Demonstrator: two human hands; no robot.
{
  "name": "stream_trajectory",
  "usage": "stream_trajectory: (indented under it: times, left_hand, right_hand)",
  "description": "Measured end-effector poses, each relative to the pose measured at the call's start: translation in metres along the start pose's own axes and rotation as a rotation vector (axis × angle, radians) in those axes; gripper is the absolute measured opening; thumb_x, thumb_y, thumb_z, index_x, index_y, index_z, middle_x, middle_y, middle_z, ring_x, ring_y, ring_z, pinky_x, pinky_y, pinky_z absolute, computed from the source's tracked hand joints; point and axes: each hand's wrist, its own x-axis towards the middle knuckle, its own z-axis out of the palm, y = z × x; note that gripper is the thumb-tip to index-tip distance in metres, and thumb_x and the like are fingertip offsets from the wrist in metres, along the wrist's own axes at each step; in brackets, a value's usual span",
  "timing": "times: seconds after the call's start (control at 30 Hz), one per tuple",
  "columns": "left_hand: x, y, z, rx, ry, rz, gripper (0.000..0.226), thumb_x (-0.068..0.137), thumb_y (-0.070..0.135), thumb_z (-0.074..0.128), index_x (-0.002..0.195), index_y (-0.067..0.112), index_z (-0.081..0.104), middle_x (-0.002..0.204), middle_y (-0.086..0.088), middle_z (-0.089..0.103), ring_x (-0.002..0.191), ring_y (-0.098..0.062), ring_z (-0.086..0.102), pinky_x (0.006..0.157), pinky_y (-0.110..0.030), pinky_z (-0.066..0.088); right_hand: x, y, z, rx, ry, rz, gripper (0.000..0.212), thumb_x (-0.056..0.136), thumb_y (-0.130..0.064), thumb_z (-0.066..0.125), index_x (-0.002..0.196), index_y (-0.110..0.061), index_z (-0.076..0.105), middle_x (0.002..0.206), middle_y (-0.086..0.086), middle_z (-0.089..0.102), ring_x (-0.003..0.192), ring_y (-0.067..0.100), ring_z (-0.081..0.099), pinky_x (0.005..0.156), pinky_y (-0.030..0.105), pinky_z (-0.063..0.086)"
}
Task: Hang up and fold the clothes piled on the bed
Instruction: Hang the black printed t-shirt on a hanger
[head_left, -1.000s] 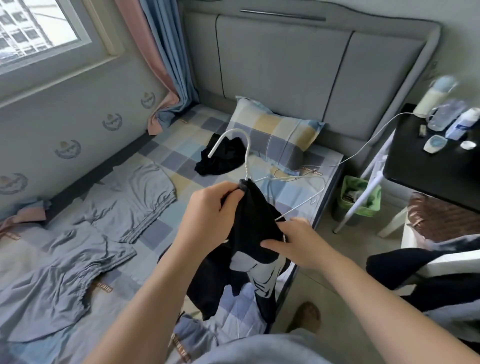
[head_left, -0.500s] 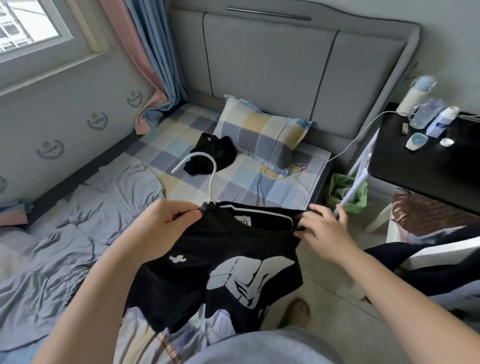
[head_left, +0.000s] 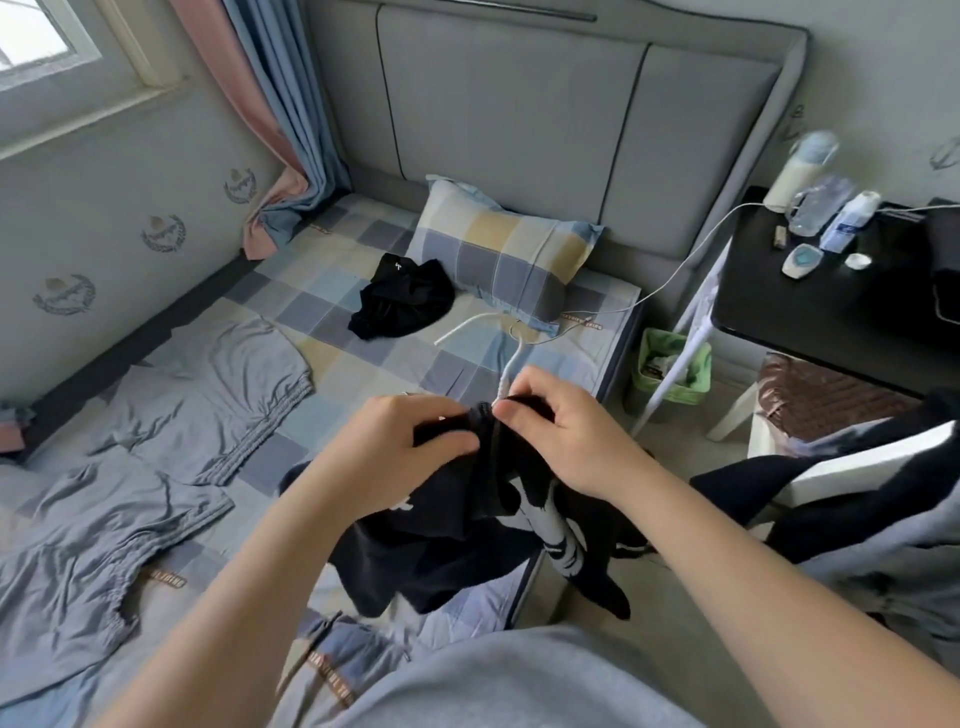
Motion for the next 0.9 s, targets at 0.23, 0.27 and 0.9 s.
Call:
stream_trajectory:
  times: [0.23, 0.27, 0.9]
  left_hand:
    - [-0.013, -0.04, -0.018, 0.134, 0.091, 0.048, 0.013, 0.093, 0.014, 0.069, 0.106, 0.018, 0.074, 0.089, 0.009, 0.061, 0.082, -0.007, 0.055, 0.076, -0.019, 0.044]
    - [-0.014, -0.044, -0.019, 0.143, 0.109, 0.056, 0.012, 0.094, 0.012, 0.068, 0.105, 0.016, 0.074, 0.089, 0.006, 0.06, 0.082, -0.012, 0.054, 0.075, -0.02, 0.043]
    - [-0.029, -0.084, 0.021, 0.046, 0.314, -0.181, 0.041, 0.089, -0.006, 0.054, 0.12, 0.02, 0.052, 0.11, 0.0, 0.061, 0.09, -0.018, 0.056, 0.073, -0.028, 0.041]
  right_hand:
    - [-0.016, 0.013, -0.045, 0.024, 0.111, 0.085, 0.021, 0.089, -0.046, 0.067, 0.078, -0.029, 0.073, 0.049, -0.015, 0.042, 0.048, 0.002, 0.04, 0.054, 0.011, 0.034]
    - [-0.019, 0.014, -0.05, -0.004, 0.106, 0.084, 0.025, 0.092, -0.045, 0.064, 0.076, -0.028, 0.073, 0.047, -0.012, 0.037, 0.046, 0.004, 0.036, 0.052, 0.012, 0.033]
    - [-0.027, 0.007, -0.068, -0.18, 0.025, 0.152, 0.027, 0.096, -0.037, 0.062, 0.072, -0.027, 0.072, 0.052, 0.002, 0.049, 0.048, 0.01, 0.042, 0.05, 0.018, 0.036]
